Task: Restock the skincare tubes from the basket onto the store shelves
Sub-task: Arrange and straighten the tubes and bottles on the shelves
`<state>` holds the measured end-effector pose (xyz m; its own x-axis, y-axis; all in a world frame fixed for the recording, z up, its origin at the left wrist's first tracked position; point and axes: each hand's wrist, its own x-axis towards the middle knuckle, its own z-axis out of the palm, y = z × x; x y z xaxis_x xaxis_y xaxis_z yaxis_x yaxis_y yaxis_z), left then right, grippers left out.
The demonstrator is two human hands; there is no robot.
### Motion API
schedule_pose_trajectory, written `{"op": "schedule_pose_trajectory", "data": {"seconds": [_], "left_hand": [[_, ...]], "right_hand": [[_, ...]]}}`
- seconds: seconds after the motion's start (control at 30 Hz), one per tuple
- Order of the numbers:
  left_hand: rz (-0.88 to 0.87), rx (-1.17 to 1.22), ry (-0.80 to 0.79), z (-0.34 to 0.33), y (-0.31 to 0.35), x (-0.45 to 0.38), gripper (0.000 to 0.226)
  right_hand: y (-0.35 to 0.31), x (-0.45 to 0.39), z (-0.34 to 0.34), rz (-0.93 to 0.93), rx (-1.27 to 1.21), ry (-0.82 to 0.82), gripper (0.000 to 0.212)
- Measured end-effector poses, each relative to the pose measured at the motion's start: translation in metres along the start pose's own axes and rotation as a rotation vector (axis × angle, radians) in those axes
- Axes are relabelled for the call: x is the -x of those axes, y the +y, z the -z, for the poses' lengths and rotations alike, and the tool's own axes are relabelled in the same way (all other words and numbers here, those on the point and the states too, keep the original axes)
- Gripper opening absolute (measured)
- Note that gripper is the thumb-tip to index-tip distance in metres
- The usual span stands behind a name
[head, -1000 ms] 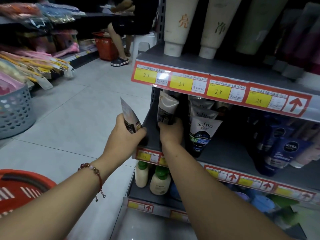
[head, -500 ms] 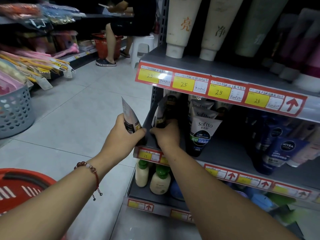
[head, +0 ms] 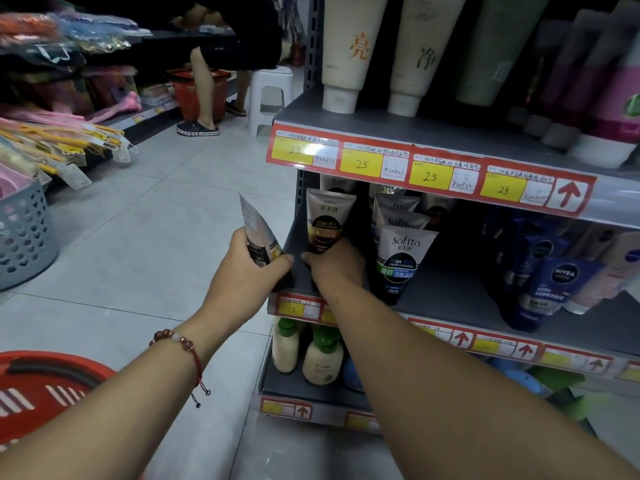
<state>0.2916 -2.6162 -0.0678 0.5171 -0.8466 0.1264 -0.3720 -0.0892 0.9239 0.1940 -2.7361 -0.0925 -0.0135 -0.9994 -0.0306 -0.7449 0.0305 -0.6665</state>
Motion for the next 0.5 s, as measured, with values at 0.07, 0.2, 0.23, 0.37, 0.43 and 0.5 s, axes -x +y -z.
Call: {"op": "schedule_pose_trajectory", "data": {"seconds": [0.07, 0.2, 0.23, 0.37, 0.43, 0.5], "left_hand": [[-0.008, -0.018, -0.02, 0.0, 0.0, 0.001, 0.04], [-0.018, -0.031, -0.037, -0.002, 0.002, 0.001, 0.037], [-0.021, -0.018, -0.044, -0.003, 0.002, 0.0, 0.038], [-0.051, 0.037, -0.072, -0.009, 0.004, -0.004, 0.044], [-0.071, 0.038, -0.081, -0.014, 0.006, -0.006, 0.051], [-0.064, 0.058, -0.1, -0.019, 0.008, -0.009, 0.06]], "right_hand": [[-0.005, -0.008, 0.0, -0.032, 0.002, 0.006, 0.071], [-0.006, -0.012, -0.004, -0.063, 0.046, 0.0, 0.071], [-0.007, -0.009, -0.003, -0.064, 0.057, -0.009, 0.072], [-0.005, 0.015, 0.016, -0.007, 0.082, -0.045, 0.063], [0.003, 0.034, 0.024, 0.155, 0.051, -0.097, 0.05], [0.012, 0.048, 0.028, 0.294, -0.131, -0.174, 0.048]]}}
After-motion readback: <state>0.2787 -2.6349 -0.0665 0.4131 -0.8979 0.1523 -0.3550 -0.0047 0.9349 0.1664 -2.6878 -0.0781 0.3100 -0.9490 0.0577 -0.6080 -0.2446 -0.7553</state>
